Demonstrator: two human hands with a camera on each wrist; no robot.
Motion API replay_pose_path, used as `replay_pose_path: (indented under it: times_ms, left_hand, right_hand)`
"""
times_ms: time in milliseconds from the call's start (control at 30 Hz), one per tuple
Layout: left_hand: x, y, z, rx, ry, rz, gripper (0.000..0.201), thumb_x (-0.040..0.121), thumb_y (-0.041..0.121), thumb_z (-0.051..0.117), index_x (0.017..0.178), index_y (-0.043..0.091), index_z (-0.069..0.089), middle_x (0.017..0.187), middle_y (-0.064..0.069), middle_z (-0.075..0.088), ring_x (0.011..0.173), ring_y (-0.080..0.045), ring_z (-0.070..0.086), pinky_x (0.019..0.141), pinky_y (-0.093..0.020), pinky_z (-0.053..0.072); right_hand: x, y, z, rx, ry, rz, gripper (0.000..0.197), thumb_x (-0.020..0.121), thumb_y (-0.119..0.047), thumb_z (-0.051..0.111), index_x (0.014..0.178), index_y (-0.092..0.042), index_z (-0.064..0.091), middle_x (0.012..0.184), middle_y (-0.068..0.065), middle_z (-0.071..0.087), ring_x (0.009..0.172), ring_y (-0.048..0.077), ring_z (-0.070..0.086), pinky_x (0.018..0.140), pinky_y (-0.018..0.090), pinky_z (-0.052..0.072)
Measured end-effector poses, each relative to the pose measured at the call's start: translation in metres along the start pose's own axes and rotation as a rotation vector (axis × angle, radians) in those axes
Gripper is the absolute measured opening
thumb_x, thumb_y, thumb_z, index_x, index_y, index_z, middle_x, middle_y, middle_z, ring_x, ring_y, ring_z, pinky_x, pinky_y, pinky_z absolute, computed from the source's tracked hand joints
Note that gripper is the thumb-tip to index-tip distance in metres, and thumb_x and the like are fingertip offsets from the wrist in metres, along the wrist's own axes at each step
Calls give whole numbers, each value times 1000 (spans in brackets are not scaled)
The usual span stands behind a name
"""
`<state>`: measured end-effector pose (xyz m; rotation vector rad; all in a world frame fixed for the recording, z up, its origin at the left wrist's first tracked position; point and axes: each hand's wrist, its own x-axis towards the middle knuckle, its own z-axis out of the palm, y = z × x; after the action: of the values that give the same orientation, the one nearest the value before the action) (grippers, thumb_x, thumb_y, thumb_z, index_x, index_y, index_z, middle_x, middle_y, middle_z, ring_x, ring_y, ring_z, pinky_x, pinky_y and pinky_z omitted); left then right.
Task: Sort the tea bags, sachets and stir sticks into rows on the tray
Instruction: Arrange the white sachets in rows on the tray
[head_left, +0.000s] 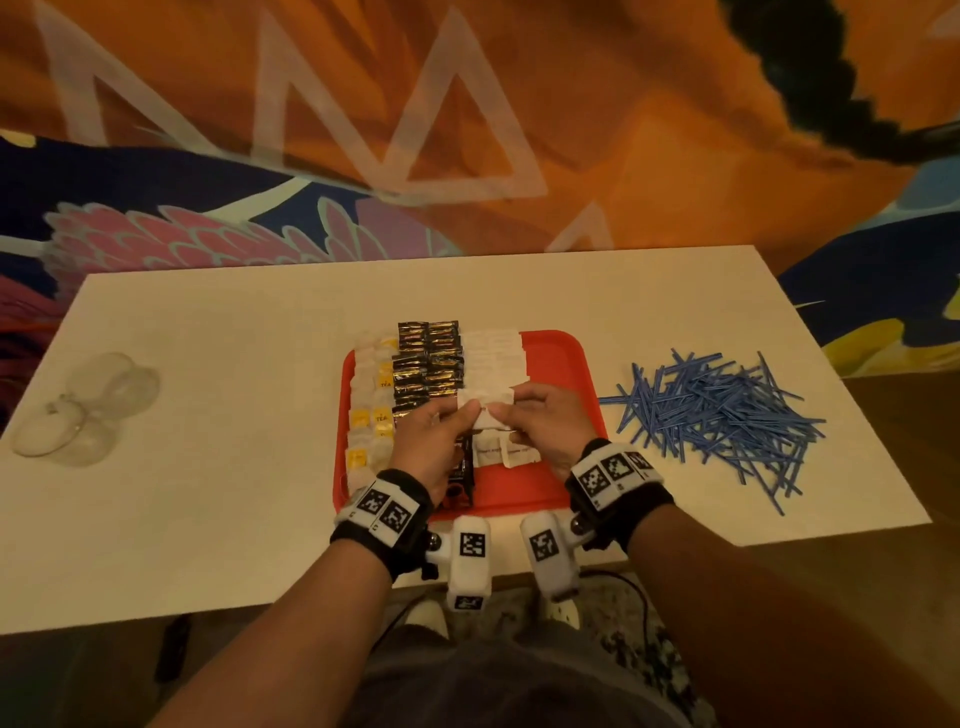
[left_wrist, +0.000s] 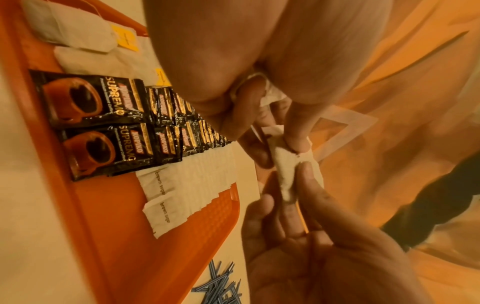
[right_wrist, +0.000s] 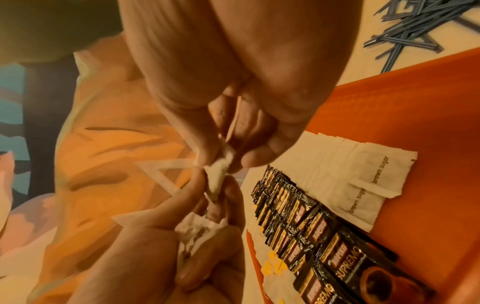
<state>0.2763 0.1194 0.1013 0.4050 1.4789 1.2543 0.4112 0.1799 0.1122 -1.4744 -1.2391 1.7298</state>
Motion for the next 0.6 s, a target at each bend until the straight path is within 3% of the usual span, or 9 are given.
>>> replay_pose_path:
  times_ms: [167, 267, 400, 500, 600]
  left_hand:
    - [-2, -12, 13, -18, 70, 5, 12, 93, 12, 67, 103, 7, 69, 76, 0, 68, 56, -5, 62, 44, -17, 44]
    - [2, -24, 12, 142, 118, 71, 13, 91, 24, 71, 98, 13, 74, 76, 6, 70, 66, -8, 63, 58, -24, 49]
    - [7, -39, 9, 307, 189, 141, 17, 88, 26, 74, 95, 11, 76, 77, 3, 71, 65, -5, 64, 69, -27, 54]
    - [9, -52, 4, 356, 249, 124, 10, 89, 26, 73, 90, 17, 76, 78, 1, 71, 69, -12, 63, 71, -30, 54]
    - [10, -62, -8, 260, 340, -8, 8, 92, 23, 69, 85, 22, 72, 81, 0, 71, 63, -11, 60, 65, -32, 53]
  right_hand:
    - [6, 15, -11, -16, 63, 36, 23, 80, -17, 80, 99, -11, 68, 87, 8, 72, 66, 15, 63, 71, 35, 57]
    - [10, 28, -16, -36, 36, 65, 23, 80, -17, 80, 99, -10, 68, 80, 5, 71, 56, 8, 60, 60, 27, 52]
    - [13, 44, -22, -124, -27, 121, 18, 81, -20, 79, 90, -12, 66, 69, 3, 66, 54, 7, 57, 58, 23, 50]
    - [20, 59, -24, -202, -27, 135, 18, 81, -24, 79, 92, -13, 68, 73, 3, 68, 63, 11, 60, 67, 26, 55]
    - [31, 79, -31, -355, -12, 171, 32, 81, -32, 77, 107, -13, 70, 99, 4, 72, 93, 19, 67, 90, 40, 55]
